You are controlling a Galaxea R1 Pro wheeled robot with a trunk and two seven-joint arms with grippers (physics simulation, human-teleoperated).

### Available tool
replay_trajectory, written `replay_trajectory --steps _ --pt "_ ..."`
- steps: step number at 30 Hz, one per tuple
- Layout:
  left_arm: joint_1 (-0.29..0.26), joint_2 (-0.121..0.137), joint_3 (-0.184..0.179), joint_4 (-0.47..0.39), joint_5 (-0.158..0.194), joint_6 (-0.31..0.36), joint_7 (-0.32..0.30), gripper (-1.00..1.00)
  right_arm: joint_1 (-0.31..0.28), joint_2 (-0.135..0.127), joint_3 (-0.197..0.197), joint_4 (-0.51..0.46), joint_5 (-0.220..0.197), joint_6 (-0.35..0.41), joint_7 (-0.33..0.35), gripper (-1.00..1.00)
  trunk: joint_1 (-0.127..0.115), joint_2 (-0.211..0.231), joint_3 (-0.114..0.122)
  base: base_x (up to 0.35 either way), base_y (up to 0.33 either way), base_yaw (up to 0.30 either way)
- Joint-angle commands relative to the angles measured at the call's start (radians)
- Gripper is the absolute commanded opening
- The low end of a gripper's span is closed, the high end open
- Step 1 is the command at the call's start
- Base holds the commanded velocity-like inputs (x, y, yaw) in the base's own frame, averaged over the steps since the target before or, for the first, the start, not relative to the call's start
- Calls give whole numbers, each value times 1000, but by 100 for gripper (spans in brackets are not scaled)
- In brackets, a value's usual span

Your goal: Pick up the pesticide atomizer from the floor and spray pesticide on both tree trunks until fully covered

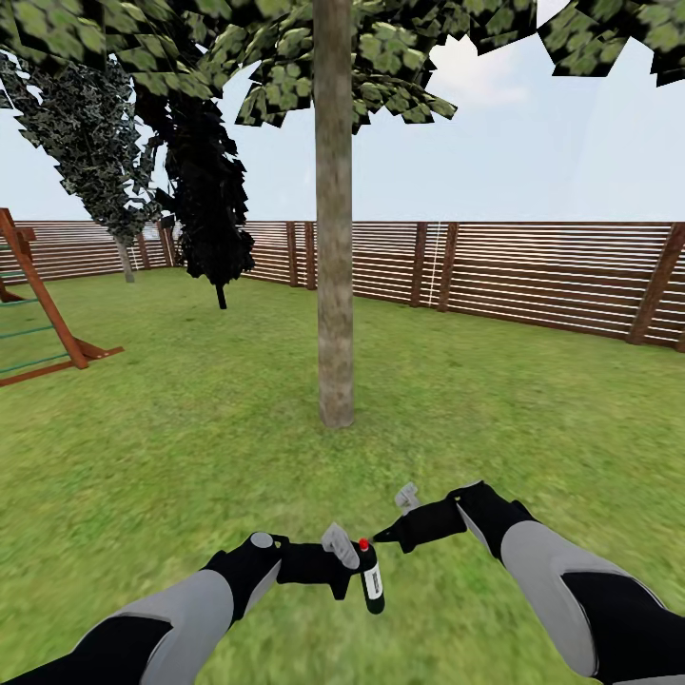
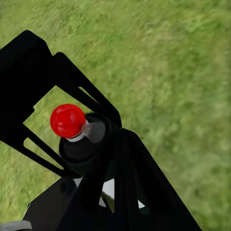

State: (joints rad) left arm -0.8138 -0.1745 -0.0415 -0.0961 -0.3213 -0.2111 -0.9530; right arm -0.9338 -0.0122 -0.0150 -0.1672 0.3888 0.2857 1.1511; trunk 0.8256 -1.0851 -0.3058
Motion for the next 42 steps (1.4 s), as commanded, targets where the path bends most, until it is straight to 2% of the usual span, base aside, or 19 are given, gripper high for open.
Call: replay_trajectory --steps 1,8,12,15,18,28,40,42 --pt "-1 0 -2 -1 -1 -5 -1 -100 0 0 -2 -2 1 10 4 -100 0 -1 -1 0 0 0" --pt "-1 0 -4 0 -9 -5 -2 -100 0 0 -2 -2 1 11 4 -100 0 -1 -1 0 0 0" --pt "-1 0 -3 1 -73 -5 -3 -100 0 0 -2 -2 1 11 4 -100 0 -1 -1 0 0 0" --pt "-1 0 -1 1 -98 -5 -3 -100 0 0 -2 -2 1 11 4 -100 0 -1 -1 0 0 0" --pt "-1 0 -1 1 -103 -5 -2 -100 0 2 -2 -2 1 12 4 -100 0 -1 -1 0 0 0" --pt "-1 0 -1 1 -104 -4 -1 -100 0 35 -2 1 1 12 3 -100 0 -1 -1 0 0 0" --pt "-1 0 0 1 -104 -5 -1 -100 1 37 -3 49 1 10 -5 -100 0 -1 -1 0 0 0" --pt "-1 0 0 1 -104 -5 -1 -100 1 35 -6 46 0 10 -36 -100 0 -1 -1 0 0 0"
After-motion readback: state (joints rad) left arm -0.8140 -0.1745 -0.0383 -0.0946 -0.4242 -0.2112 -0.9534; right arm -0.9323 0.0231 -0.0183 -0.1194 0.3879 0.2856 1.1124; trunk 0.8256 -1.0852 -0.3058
